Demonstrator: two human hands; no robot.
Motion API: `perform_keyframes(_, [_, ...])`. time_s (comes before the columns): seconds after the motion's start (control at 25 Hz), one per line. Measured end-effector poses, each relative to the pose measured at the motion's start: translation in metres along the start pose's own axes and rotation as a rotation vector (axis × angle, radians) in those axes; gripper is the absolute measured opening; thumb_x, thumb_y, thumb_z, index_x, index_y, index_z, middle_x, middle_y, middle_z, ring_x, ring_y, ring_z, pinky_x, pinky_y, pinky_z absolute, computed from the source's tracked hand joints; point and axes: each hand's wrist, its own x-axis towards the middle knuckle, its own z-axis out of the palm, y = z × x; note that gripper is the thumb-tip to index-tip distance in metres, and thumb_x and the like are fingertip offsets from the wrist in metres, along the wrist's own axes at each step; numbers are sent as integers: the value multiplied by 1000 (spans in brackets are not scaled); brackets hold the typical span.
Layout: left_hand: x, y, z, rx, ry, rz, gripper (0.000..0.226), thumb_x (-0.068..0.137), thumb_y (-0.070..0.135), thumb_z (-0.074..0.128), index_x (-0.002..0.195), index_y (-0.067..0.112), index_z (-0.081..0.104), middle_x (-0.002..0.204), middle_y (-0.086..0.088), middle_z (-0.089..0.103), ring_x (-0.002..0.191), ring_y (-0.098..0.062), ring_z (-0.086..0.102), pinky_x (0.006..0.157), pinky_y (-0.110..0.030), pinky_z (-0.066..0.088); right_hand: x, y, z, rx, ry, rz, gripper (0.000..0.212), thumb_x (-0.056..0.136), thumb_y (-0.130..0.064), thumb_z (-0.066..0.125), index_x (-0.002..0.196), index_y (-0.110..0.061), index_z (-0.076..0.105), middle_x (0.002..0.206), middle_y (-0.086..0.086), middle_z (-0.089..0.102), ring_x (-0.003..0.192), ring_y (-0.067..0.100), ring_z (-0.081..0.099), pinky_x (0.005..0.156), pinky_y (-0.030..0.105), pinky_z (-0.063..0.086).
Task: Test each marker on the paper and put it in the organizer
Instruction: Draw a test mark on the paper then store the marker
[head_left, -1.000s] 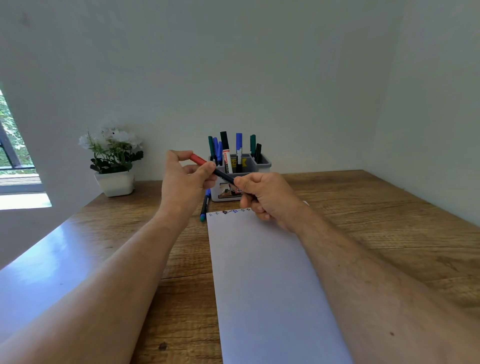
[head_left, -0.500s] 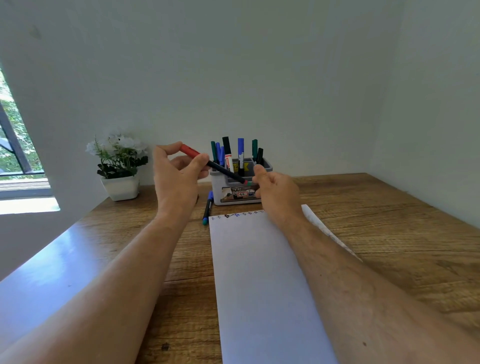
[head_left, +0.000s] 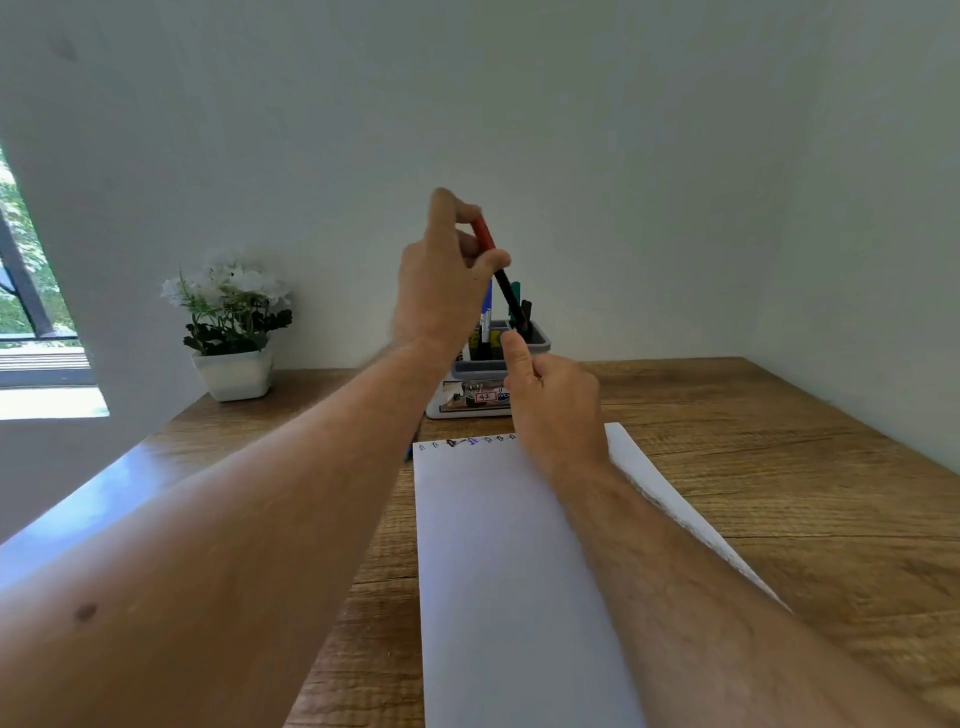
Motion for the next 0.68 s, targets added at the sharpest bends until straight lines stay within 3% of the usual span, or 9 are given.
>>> perform_keyframes(0.2, [-2, -15, 24, 265, -273, -62, 37, 84, 21, 75, 110, 25, 49, 77, 8, 65, 70, -7, 64, 65, -30, 53, 1, -1, 1, -9, -9, -2, 65, 96, -63, 32, 65, -14, 62, 65, -3, 65, 54, 6, 59, 40, 13, 32])
perform_keyframes(0.36, [5, -16, 33, 460, -376, -91, 46, 87, 20, 71, 130, 24, 56, 102, -5, 71, 97, -21, 66, 90, -39, 53, 4, 1, 3, -11, -4, -17, 68, 96, -62, 32, 68, -10, 66, 66, 0, 67, 57, 9, 61, 44, 19, 37])
perform_keyframes(0.48, [10, -13, 32, 557, -375, -92, 50, 89, 16, 65, 137, 25, 53, 108, -5, 70, 103, -22, 64, 93, -45, 52, 5, 1, 2, -27, 2, -15, 68, 97, -61, 33, 68, -10, 66, 68, 1, 69, 59, 9, 62, 44, 18, 34])
perform_keyframes(0.56, [11, -9, 25, 515, -305, -133, 35, 90, 19, 67, 124, 24, 63, 105, -4, 71, 95, -20, 67, 87, -43, 56, 4, 1, 1, -20, 0, -12, 66, 97, -60, 34, 64, -11, 63, 68, 2, 69, 58, 9, 62, 44, 18, 33])
perform_keyframes(0.68, [5, -4, 5, 358, -159, -192, 8, 85, 23, 75, 90, 19, 70, 84, 2, 71, 77, -12, 69, 77, -37, 59, 4, -1, 0, -24, -18, -9, 65, 98, -58, 34, 61, -12, 61, 68, 2, 69, 57, 9, 62, 44, 17, 32])
